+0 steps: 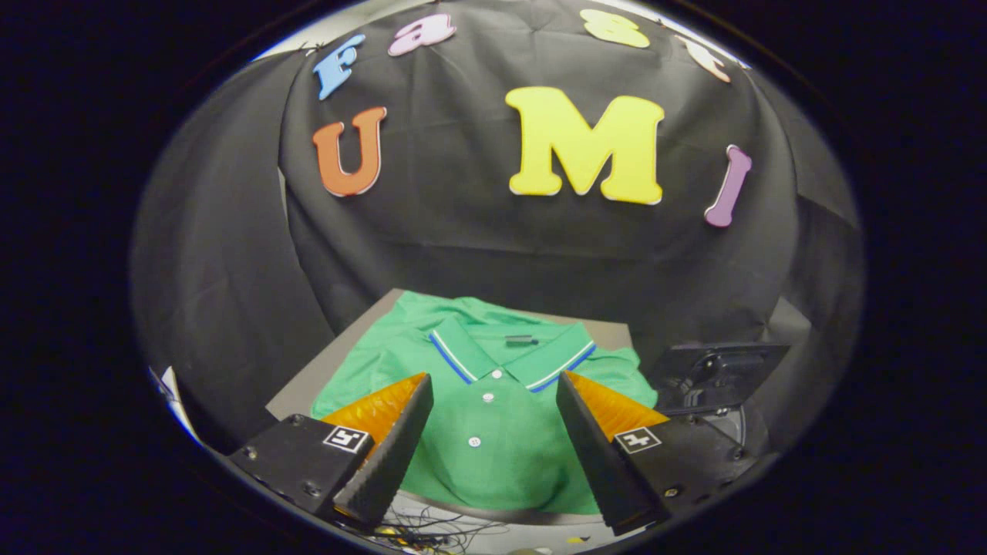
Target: Put the clothes into the washing machine and then close the washing machine lid.
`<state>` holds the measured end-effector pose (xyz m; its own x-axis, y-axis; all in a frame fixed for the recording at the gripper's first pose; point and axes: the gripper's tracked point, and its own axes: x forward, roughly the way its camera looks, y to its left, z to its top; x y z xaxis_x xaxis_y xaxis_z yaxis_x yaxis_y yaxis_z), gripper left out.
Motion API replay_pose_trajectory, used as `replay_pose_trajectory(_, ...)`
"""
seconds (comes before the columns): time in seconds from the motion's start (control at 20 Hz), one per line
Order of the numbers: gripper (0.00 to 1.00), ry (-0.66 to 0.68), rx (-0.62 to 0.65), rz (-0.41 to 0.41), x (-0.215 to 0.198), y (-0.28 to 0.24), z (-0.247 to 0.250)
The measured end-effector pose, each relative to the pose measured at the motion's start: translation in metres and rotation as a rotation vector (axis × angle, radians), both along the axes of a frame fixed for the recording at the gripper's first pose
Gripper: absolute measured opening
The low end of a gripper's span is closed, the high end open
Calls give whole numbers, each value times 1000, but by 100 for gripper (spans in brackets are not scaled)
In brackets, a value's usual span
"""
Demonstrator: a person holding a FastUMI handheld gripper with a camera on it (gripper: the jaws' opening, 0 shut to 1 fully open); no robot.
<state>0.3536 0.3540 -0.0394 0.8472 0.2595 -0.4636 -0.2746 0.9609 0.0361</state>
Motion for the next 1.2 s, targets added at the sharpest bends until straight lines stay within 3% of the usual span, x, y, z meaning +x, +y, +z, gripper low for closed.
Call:
replay_pose_trajectory(0.25,99,128,-48,-61,21,-1,-52)
replay_pose_trajectory(0.65,90,173,-64,-58,20,1,-52)
replay_pose_trajectory(0.75,86,192,-79,-25,17,2,-52)
replay_pose_trajectory(0.85,66,193,-95,11,14,1,-50)
replay_pose_trajectory(1.0,26,206,-97,59,14,-5,-49)
replay_pose_trajectory(1.2,11,198,-39,108,-5,-16,-44)
